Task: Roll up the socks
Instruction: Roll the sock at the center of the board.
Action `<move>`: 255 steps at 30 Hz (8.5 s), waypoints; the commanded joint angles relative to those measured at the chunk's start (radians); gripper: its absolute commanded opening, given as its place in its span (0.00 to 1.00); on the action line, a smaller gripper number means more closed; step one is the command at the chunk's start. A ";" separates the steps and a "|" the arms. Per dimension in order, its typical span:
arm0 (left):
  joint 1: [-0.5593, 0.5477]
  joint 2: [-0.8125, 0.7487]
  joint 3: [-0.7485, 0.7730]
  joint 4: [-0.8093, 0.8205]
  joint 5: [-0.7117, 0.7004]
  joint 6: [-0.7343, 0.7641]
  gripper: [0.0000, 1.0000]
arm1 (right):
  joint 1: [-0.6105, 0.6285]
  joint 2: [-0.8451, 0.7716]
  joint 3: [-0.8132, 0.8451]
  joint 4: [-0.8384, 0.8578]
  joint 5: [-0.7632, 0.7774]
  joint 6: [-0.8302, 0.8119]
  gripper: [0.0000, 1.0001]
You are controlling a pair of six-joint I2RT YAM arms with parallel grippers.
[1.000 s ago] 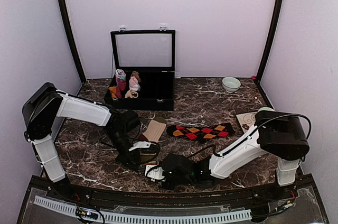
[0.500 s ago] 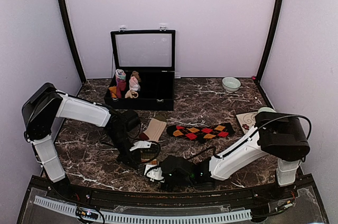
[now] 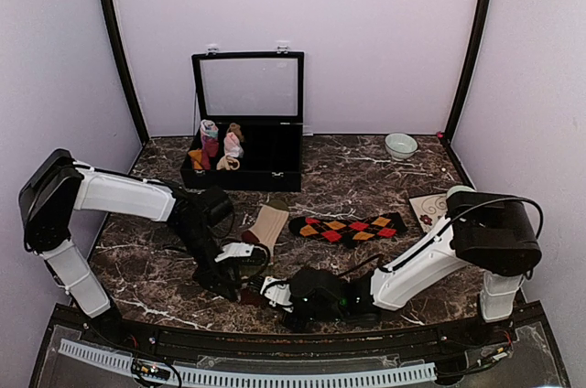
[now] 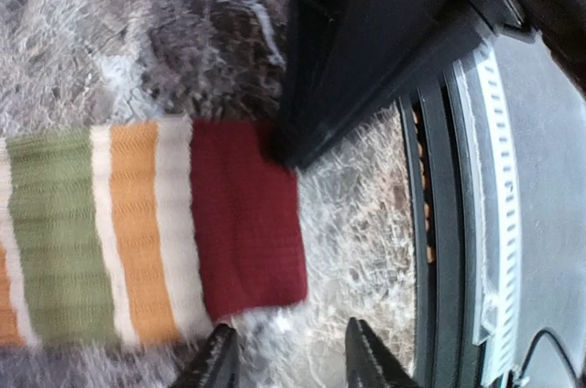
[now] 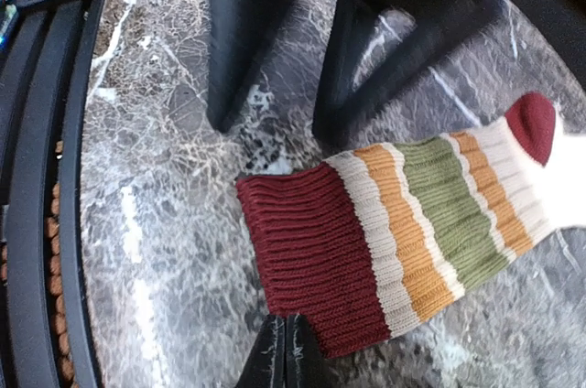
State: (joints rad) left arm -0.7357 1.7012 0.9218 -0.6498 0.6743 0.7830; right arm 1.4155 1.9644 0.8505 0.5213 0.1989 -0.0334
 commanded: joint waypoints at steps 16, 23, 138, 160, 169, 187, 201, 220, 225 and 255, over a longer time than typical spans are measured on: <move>-0.146 -0.329 -0.165 0.051 -0.242 0.117 0.43 | -0.289 0.040 0.118 -0.213 -0.672 0.701 0.00; -0.166 -0.296 -0.164 0.203 -0.353 0.097 0.43 | -0.311 0.022 0.100 -0.151 -0.724 0.850 0.00; 0.038 0.210 0.124 -0.179 0.189 0.083 0.01 | 0.029 0.038 0.090 0.008 0.020 -0.147 0.18; 0.038 0.176 0.101 -0.145 0.130 0.086 0.05 | -0.032 0.083 0.054 0.052 -0.056 0.034 0.00; 0.037 0.136 0.072 -0.139 0.128 0.100 0.01 | -0.049 -0.015 -0.045 0.186 -0.152 0.119 0.20; 0.065 0.159 0.115 -0.239 0.258 0.132 0.00 | -0.001 -0.035 -0.007 0.089 -0.137 -0.041 0.37; 0.067 0.153 0.110 -0.240 0.248 0.135 0.00 | 0.008 0.026 0.052 0.112 -0.019 -0.037 0.11; 0.068 0.082 0.054 -0.127 0.155 0.090 0.21 | 0.003 0.029 0.038 0.112 -0.037 0.031 0.00; 0.071 -0.053 -0.043 -0.010 -0.020 0.048 0.49 | 0.001 0.029 0.038 0.080 -0.091 0.094 0.00; -0.217 -0.349 -0.222 0.161 -0.355 0.371 0.47 | -0.234 0.209 0.332 -0.528 -0.646 0.781 0.00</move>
State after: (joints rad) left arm -0.9363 1.3296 0.6765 -0.5495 0.3584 1.0863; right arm 1.1877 2.1098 1.1950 0.1753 -0.4015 0.6712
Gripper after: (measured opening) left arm 0.471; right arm 0.007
